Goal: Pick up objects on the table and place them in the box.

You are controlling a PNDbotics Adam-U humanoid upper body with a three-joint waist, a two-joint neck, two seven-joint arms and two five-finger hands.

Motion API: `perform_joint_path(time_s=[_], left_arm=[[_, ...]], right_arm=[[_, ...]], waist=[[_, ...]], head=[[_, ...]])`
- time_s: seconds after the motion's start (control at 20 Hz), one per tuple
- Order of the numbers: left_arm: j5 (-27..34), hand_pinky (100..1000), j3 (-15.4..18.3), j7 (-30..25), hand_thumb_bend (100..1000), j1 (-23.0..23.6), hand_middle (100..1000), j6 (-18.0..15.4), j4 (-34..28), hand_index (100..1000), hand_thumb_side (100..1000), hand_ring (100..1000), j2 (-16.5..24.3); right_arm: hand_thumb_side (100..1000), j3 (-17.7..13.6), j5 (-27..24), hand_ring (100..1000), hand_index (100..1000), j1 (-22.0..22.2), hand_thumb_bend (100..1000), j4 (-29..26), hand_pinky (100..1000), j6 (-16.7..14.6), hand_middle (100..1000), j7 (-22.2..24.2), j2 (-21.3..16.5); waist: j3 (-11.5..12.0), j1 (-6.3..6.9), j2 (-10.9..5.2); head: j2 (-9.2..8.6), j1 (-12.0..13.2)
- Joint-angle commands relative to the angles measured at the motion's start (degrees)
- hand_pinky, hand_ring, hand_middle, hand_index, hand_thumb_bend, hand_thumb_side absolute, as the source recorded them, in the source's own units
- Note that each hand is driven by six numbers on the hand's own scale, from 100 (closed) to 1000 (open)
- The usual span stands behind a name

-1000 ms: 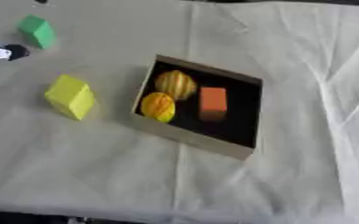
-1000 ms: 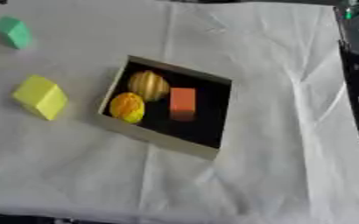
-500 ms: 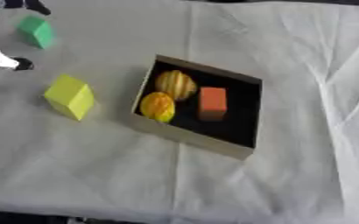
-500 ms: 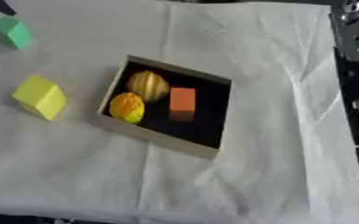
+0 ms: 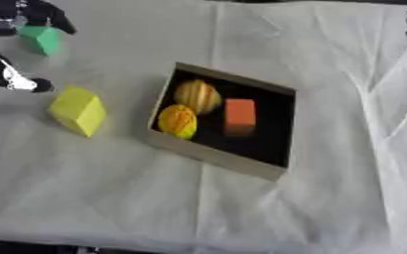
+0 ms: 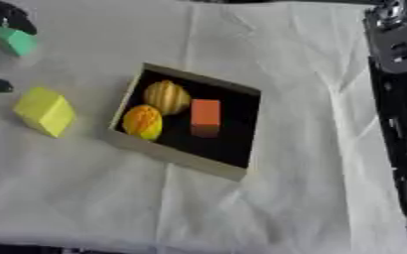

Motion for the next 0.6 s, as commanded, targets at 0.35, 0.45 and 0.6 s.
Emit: perform_joint_path(time_s=[0.35, 0.45, 0.6], left_arm=[[3.6, 976, -2.09, -11.49, 459, 0.18, 881, -13.8, 0.21, 976, 277, 1000, 1.36], [4.7, 982, -1.83, -13.13, 460, 0.1, 875, -13.68, 0.09, 957, 331, 1000, 1.27], [6.15, 984, -1.28, -14.67, 415, -0.18, 867, -12.86, -0.17, 958, 443, 1000, 0.86]], right_arm=[[530, -0.89, -0.29, 732, 877, -0.27, 100, -2.6, 724, 0.28, 747, -0.93, 0.47], [528, -1.0, -0.27, 731, 876, -0.07, 100, -2.77, 724, 0.35, 745, -1.02, 0.68], [527, -1.16, -0.46, 727, 874, 0.36, 100, -2.86, 723, 0.51, 742, -1.08, 1.01]], waist=[[-0.3, 1.03, -1.79], [-0.28, 0.99, -1.82], [-0.24, 0.93, -1.88]], head=[[0.24, 0.33], [0.24, 0.4], [0.24, 0.48]])
